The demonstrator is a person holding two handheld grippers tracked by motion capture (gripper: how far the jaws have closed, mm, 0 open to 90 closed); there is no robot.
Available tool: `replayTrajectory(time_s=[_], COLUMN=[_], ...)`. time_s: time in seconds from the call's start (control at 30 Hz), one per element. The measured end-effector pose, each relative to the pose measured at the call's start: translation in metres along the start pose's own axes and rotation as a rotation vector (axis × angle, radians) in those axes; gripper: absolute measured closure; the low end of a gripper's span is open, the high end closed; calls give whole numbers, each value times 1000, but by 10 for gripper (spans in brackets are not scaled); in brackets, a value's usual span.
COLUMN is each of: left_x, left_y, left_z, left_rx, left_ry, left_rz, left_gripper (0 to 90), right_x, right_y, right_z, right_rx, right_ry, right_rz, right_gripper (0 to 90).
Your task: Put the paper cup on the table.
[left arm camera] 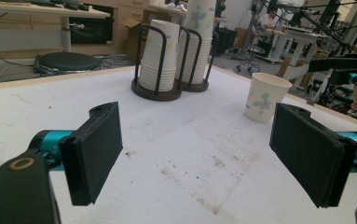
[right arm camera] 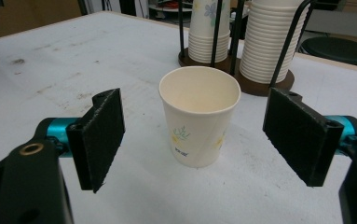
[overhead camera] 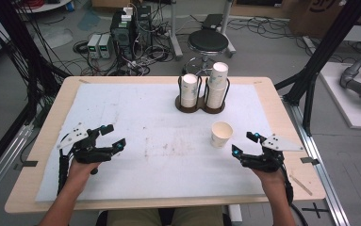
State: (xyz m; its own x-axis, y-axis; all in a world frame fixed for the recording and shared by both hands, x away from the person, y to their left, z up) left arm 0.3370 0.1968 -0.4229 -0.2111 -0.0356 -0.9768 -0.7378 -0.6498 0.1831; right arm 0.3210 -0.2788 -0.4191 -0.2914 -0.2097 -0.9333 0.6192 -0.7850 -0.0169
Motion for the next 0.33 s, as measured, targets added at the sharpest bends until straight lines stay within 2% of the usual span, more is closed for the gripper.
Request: replayTrajectory(time_s=[0.33], left_x=[1], left_y=[-3], left_z=[-1], left_rx=[-8], left_ry=[-2], left_rz=[11], left_gripper=[169], right_x=[1], right_y=[3], right_z=[1], right_rx=[7], right_ry=[-4], right_rz=[-1], right_gripper=[213])
Point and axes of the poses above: each handheld gripper's, and its own axes: z roughly backward along the jaws, x roughly out of its underside, y roughly to its right, the point moved 5 cm from there along -z, roughly forward along the jaws
